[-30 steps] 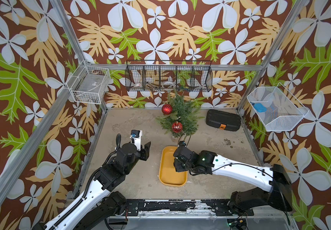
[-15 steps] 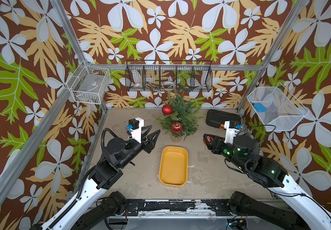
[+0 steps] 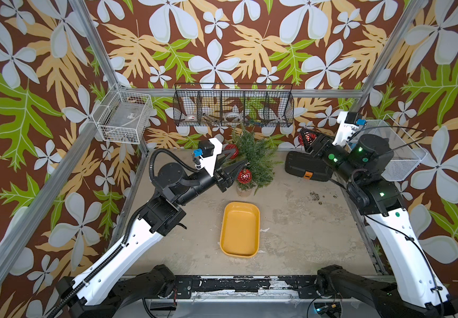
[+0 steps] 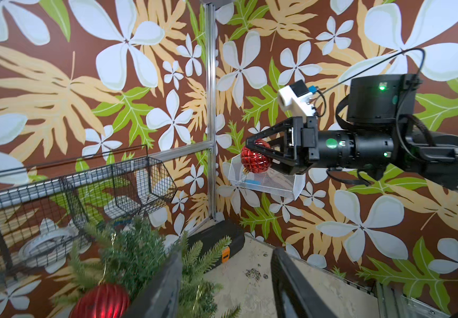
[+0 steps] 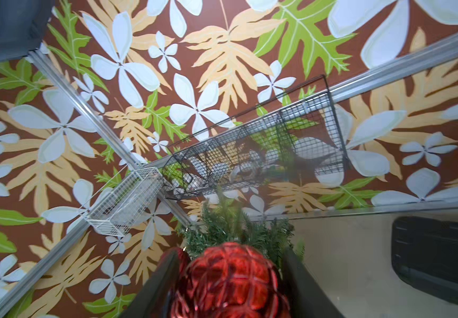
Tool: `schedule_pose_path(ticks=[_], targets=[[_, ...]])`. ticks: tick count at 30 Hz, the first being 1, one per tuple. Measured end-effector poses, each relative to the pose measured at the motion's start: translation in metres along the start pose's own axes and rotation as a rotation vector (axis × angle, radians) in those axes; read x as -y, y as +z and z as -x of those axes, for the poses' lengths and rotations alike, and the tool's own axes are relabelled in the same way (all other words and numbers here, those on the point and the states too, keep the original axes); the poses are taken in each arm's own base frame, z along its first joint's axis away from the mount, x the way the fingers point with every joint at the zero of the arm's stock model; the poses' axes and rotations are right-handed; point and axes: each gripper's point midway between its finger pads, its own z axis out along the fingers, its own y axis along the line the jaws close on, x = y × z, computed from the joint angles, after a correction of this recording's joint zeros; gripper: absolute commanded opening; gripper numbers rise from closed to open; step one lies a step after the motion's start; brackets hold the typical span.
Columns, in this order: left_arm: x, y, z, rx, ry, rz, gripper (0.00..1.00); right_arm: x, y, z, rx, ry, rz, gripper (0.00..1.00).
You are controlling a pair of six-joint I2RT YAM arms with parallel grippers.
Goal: Decorate the small christmas tree with ornaments
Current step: Pick up an ornament from the container, then hang an ornament on the christmas tree.
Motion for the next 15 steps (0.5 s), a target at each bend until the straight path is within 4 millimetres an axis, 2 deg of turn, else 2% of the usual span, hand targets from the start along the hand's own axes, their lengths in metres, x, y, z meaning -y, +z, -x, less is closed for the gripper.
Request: schedule_pose_path(ticks=[4,10,15], targets=[[0.004,0.027,0.005,0.002,0.041,-0.051,0.53,0.0,0.01,0.017,0.012,0.015,0.07,0.52],[0.02,0.068,0.008,0.011,0.093,-0.133,0.53,-0.023,0.018,0.026,0.0,0.004,0.204,0.51],[0.012,0.096,-0.005,-0.043,0.148,-0.12,0.54,-0.031,0.017,0.031,0.001,-0.001,0.238,0.51]])
